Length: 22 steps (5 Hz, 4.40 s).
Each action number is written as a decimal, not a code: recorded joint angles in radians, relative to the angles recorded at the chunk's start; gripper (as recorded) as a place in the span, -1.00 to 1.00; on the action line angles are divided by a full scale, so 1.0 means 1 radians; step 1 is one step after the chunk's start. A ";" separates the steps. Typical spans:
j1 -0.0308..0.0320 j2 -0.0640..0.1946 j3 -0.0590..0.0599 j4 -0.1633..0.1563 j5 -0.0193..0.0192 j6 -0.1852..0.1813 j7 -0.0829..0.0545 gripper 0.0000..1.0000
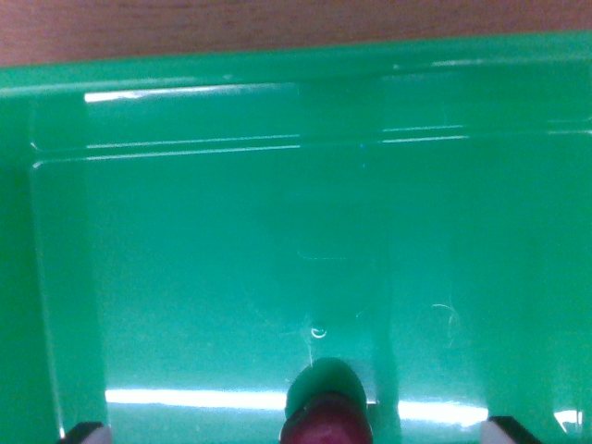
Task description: Pick fruit
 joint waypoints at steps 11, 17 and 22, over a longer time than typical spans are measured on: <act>-0.0001 0.042 0.009 -0.229 -0.0123 -0.227 -0.013 -1.00; -0.0002 0.064 0.013 -0.350 -0.0188 -0.346 -0.020 -1.00; -0.0003 0.079 0.016 -0.434 -0.0233 -0.429 -0.025 -1.00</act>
